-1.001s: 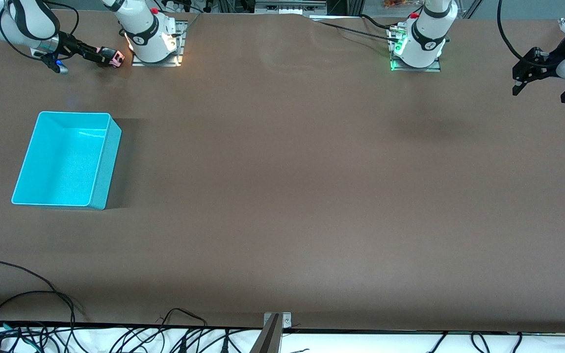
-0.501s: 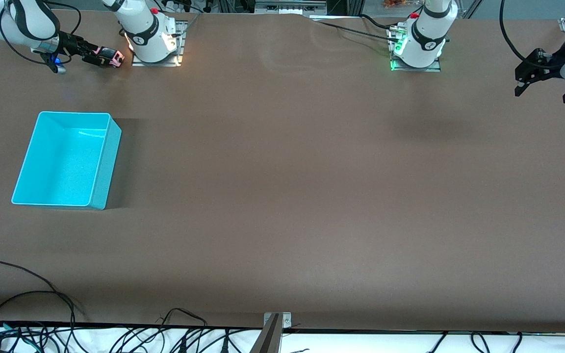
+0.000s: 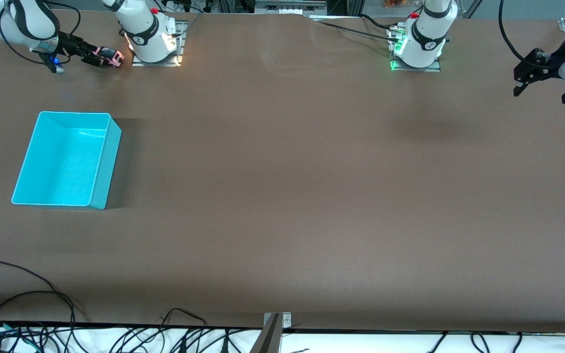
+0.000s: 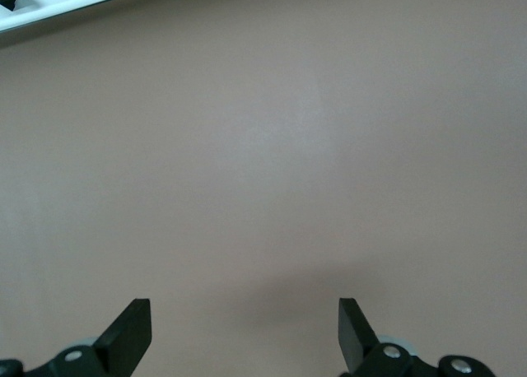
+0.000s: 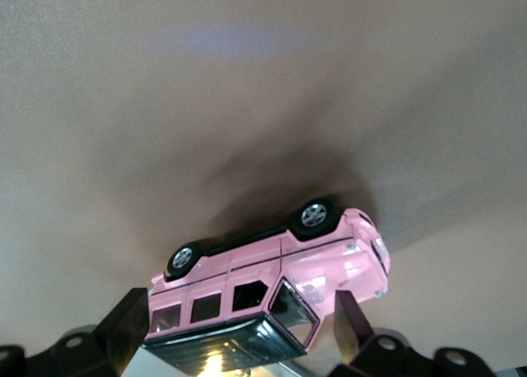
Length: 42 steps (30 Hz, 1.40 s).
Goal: Wind and store pink jeep toy
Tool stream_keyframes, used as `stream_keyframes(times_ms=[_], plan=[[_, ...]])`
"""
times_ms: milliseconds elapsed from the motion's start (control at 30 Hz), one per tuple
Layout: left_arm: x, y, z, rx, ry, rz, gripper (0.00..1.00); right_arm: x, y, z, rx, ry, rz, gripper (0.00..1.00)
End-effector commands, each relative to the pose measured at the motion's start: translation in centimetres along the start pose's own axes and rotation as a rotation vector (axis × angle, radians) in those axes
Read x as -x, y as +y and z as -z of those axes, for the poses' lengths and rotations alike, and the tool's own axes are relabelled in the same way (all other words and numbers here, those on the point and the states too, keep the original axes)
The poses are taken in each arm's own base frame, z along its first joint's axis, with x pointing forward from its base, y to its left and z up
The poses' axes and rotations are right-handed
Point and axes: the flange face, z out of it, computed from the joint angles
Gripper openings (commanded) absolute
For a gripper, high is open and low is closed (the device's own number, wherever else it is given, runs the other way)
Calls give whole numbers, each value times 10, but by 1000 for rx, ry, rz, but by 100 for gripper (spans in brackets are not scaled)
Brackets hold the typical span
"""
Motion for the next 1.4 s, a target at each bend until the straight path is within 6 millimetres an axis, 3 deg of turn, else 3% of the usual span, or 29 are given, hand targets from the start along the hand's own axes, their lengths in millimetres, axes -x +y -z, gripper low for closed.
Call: stream_keyframes(times_ms=[0, 234, 367, 634, 868, 1168, 1368], plan=[[-6, -1, 5, 30, -6, 9, 100, 12, -6, -22, -25, 12, 67, 69], [-14, -5, 4, 42, -43, 9, 100, 13, -6, -23, -25, 10, 77, 27], [-16, -11, 2, 65, -99, 28, 100, 13, -9, -23, -19, 1, 88, 15], [-6, -42, -3, 147, -100, 174, 100, -4, -40, -6, 56, 15, 185, 7], [-7, -39, -3, 145, -108, 238, 100, -15, -54, 11, 86, 27, 240, 7], [-8, -38, -4, 145, -109, 229, 100, -32, -74, 68, 120, -14, 302, 7], [-11, -39, -11, 146, -122, 226, 100, -41, -113, 119, 121, -51, 341, 7]])
